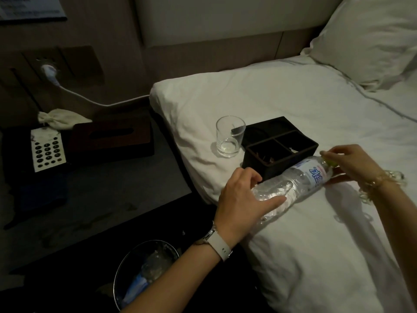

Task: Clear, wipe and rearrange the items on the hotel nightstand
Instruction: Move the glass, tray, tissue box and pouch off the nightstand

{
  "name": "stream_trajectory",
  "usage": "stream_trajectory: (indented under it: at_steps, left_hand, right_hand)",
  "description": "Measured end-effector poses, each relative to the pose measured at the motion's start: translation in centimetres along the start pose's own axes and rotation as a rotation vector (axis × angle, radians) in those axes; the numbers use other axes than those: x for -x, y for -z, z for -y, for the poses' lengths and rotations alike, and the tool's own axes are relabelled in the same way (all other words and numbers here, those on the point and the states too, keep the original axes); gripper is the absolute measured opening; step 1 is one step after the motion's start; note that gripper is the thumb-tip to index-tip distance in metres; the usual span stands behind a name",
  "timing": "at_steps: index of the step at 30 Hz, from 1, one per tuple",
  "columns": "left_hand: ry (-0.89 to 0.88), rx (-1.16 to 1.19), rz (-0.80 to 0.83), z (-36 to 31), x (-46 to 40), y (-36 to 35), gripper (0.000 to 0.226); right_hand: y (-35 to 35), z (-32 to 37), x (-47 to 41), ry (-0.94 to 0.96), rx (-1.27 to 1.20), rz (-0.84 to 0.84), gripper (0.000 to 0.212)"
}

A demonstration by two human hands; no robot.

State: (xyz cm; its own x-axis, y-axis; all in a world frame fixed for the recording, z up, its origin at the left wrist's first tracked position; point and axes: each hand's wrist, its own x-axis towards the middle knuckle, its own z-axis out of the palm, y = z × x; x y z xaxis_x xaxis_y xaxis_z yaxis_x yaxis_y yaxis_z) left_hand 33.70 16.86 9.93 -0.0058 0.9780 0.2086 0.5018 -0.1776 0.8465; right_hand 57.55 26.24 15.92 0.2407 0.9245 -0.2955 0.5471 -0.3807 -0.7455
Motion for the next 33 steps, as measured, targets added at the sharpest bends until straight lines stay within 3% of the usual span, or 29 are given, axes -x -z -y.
stream_trajectory:
  at_steps: [11, 18, 22, 26, 33]
  left_hand:
    - [0.134, 0.084, 0.038, 0.5, -0.3, 0.3, 0.054]
    - [0.093, 0.054, 0.05, 0.4, 0.1, 1.3, 0.061]
    - [0.09, 0.103, 0.007, 0.4, 0.3, 2.7, 0.061]
    - [0.076, 0.192, -0.092, 1.0, -0.1, 5.8, 0.049]
    - [0.1, 0.166, -0.332, 6.6, -1.7, 15.8, 0.016]
  right_hand:
    - [-1.6, -0.4, -1.8, 0.095, 0.396, -0.126, 0.026]
    - [-1.6, 2.2, -0.2, 0.241, 0.639, -0.363, 0.026]
    - [-2.6, 5.7, 1.7, 0.457, 0.565, -0.507, 0.022]
    - [-5.8, 11.2, 4.8, 0.703, 0.381, -0.515, 0.018]
    - [-18.3, 19.7, 7.7, 0.975, 0.111, -0.18, 0.012]
